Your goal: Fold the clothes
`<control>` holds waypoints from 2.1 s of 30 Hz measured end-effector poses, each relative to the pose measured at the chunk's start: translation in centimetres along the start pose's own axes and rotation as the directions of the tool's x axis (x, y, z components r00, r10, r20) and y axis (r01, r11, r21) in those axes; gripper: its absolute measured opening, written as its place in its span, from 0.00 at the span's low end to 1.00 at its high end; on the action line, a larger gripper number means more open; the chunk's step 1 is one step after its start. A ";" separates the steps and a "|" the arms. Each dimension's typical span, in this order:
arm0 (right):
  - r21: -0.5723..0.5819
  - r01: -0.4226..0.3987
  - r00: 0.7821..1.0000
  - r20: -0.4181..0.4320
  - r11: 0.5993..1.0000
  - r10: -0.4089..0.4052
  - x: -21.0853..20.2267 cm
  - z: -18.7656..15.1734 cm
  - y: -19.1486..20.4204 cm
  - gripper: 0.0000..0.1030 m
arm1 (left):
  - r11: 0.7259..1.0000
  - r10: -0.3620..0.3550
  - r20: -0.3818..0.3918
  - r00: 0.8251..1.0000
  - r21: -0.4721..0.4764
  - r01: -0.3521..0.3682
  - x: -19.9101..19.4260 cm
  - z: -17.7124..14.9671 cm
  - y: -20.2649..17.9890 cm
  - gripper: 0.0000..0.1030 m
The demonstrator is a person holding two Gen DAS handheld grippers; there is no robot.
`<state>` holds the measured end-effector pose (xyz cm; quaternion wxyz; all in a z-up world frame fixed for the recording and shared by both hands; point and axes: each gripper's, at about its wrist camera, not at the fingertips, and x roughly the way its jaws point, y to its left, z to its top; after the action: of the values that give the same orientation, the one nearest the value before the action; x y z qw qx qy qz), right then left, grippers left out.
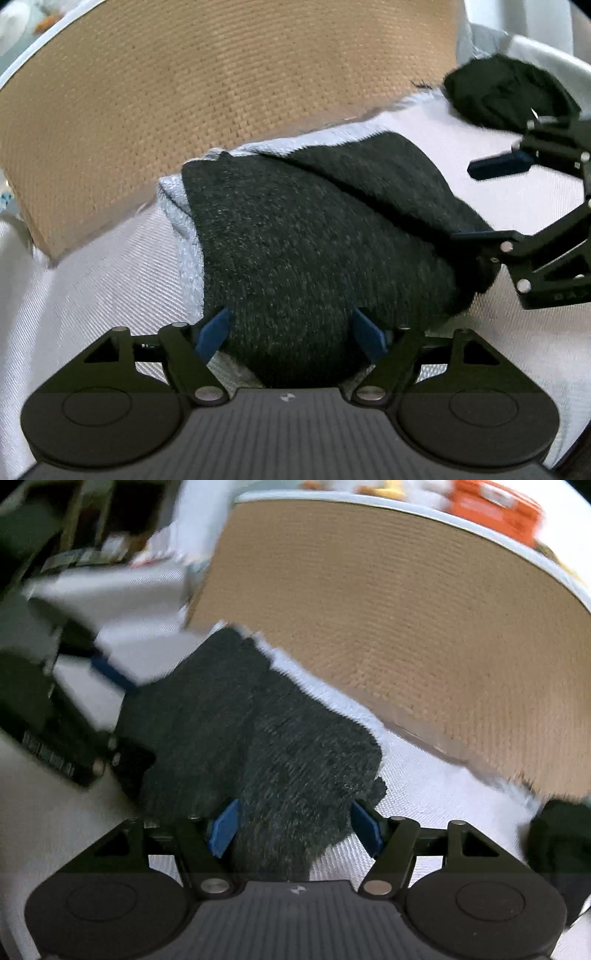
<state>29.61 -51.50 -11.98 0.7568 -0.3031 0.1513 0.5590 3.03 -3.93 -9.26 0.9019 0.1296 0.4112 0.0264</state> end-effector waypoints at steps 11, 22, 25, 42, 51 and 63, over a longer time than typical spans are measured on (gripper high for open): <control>-0.592 0.084 0.992 -0.024 0.801 -0.122 1.2 -3.6 6.5 0.70 | 1.000 -0.004 -0.002 1.000 -0.002 0.004 0.3 0.2 0.3 0.75; -0.709 0.174 0.977 0.037 0.684 -0.211 4.7 -5.1 7.7 0.81 | 1.000 -0.005 0.004 1.000 0.024 0.005 0.6 0.1 0.1 0.77; -0.724 0.202 0.972 0.068 0.660 -0.223 5.0 -5.4 7.7 0.85 | 1.000 -0.004 0.005 1.000 0.027 0.004 0.7 0.1 0.1 0.78; -0.830 0.270 0.959 0.185 0.488 -0.215 6.0 -5.7 7.6 0.99 | 0.999 -0.004 0.007 1.000 0.033 0.003 1.9 0.0 0.0 0.81; -0.821 0.246 0.966 0.161 0.515 -0.205 6.0 -5.3 7.3 0.95 | 1.000 0.005 0.013 1.000 0.029 -0.005 2.1 0.0 0.0 0.81; -0.817 0.208 0.974 0.122 0.537 -0.192 5.6 -5.2 7.6 0.91 | 0.999 0.012 0.015 1.000 0.030 -0.013 2.4 -0.1 -0.1 0.81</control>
<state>24.93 -49.13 -21.39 0.5870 -0.6318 -0.1699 0.4769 4.48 -3.60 -11.10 0.9026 0.1458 0.4042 0.0249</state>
